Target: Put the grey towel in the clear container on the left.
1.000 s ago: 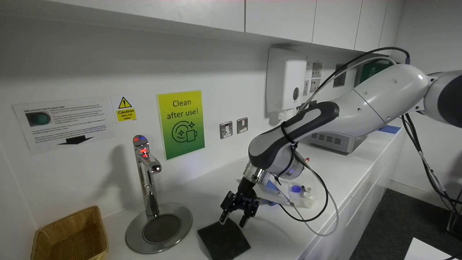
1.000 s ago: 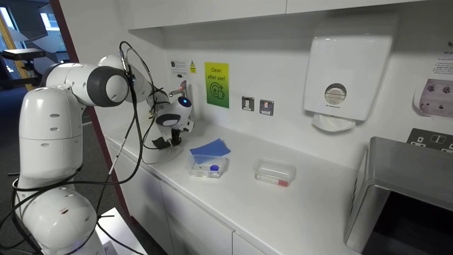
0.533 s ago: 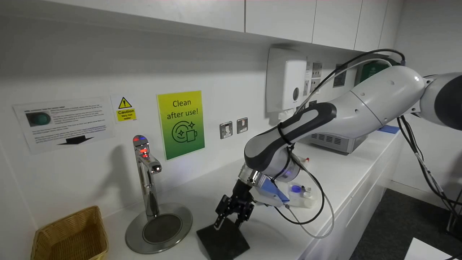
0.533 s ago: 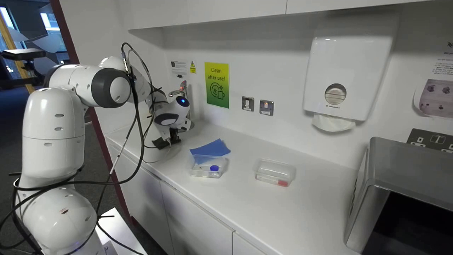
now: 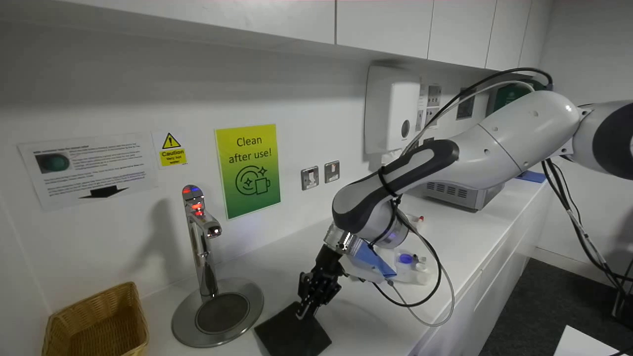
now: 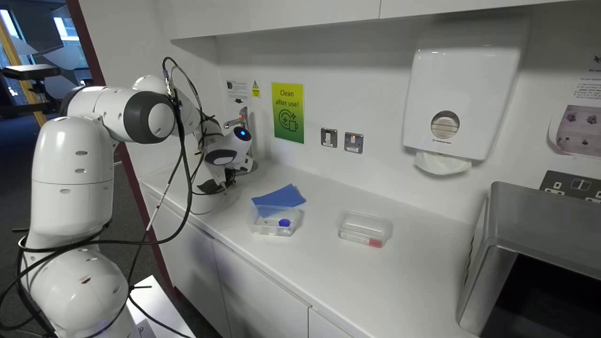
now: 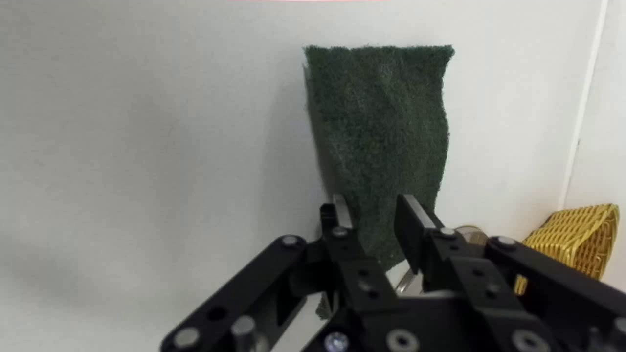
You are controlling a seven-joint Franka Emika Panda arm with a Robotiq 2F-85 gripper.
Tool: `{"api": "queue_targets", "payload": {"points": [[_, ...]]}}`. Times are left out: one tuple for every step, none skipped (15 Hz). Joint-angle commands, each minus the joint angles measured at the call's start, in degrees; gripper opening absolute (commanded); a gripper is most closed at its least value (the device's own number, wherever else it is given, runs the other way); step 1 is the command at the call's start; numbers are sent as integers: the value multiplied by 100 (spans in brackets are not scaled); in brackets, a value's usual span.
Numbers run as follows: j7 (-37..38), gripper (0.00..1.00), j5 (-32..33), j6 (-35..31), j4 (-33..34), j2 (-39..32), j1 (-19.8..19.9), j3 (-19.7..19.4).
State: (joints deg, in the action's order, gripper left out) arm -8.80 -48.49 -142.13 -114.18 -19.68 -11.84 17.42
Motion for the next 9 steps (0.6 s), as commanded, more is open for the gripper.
{"api": "queue_targets", "payload": {"points": [[-252,2,-256,204,145,4,113,46],[-254,0,-278,200,142,12,112,45],[-258,0,-307,195,133,24,111,44],[-248,0,-321,185,124,35,102,39],[-182,0,-297,147,97,65,72,21],[-154,1,-265,114,67,95,51,10],[-95,1,-190,41,21,139,11,-12],[97,1,0,-23,-56,221,-67,-73],[215,1,214,-57,-122,304,-124,-123]]}}
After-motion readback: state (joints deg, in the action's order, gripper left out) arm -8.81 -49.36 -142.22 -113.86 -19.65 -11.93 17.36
